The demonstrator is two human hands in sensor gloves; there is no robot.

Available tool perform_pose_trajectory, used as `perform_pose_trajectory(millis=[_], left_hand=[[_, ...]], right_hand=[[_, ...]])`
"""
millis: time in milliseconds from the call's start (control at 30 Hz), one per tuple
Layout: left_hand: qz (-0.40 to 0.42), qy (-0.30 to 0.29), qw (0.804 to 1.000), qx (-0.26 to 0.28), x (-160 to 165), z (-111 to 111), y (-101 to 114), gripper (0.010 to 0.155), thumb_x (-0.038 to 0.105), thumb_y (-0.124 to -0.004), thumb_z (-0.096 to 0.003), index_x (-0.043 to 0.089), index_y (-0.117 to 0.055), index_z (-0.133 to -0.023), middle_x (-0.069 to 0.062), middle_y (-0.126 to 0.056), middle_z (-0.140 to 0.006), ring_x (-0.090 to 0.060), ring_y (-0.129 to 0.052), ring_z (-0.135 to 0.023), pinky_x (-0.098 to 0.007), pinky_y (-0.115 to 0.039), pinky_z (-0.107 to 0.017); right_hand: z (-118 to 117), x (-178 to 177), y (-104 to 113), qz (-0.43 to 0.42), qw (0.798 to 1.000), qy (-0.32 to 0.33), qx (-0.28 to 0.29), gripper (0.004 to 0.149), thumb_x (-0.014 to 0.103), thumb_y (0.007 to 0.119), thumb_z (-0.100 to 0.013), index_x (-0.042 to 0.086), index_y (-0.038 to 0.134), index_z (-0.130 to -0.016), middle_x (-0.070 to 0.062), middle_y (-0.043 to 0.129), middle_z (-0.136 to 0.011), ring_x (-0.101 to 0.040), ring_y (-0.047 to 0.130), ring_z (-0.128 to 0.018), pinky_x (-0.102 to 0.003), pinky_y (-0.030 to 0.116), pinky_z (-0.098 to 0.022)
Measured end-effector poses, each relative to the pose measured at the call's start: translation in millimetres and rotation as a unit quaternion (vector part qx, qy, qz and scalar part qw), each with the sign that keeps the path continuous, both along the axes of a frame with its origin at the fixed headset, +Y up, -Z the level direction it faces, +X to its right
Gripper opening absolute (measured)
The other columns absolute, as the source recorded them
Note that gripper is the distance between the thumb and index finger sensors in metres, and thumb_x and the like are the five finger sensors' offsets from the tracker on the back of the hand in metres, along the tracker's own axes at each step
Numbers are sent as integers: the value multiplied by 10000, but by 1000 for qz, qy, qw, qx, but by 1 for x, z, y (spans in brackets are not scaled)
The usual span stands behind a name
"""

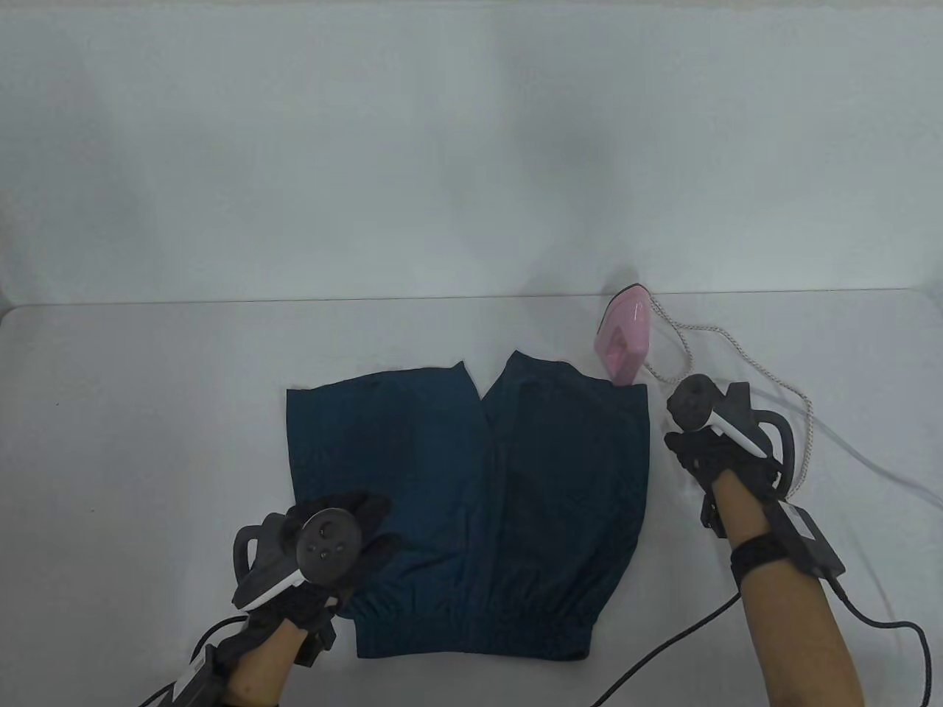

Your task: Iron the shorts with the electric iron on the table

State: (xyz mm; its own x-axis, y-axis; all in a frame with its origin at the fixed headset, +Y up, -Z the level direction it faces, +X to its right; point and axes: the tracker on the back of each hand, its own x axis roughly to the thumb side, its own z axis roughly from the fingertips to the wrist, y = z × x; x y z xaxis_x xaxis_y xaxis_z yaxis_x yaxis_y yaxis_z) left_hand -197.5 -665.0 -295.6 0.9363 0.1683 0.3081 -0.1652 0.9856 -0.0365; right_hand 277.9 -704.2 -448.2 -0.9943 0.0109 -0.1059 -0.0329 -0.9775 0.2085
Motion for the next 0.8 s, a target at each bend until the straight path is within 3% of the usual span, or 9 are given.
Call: perform_pose_trajectory(millis=[167,467,800], left_hand=[[2,-1,1000,-3,-2,0,0,617,612,-729,-466,319,-725,-1009,-6,-762,-1057,-301,-856,-918,-607,-664,-701],[10,-1,1000,-2,-5,2,1,617,612,-729,-467,316,-728,-1008,-7,-766,-1053,-298,-864,-910,-607,-667,-699],[7,-1,1000,2,-5,3,1,617,614,-728,-466,318,-728,-1008,-7,-771,-1050,-296,-867,-907,-605,-669,-698]], right_hand=[[2,-5,-19,48,999,4,-23,637,449,804,-510,314,541,-1075,37,637,-1113,-327,638,-1075,-615,559,-747],[1,-25,-26,159,987,32,-15,681,467,816,-493,295,510,-1077,13,661,-1073,-287,719,-1052,-618,606,-733],[1,-27,-27,159,987,32,-11,683,448,829,-488,281,520,-1074,0,672,-1062,-299,748,-1033,-618,623,-728]])
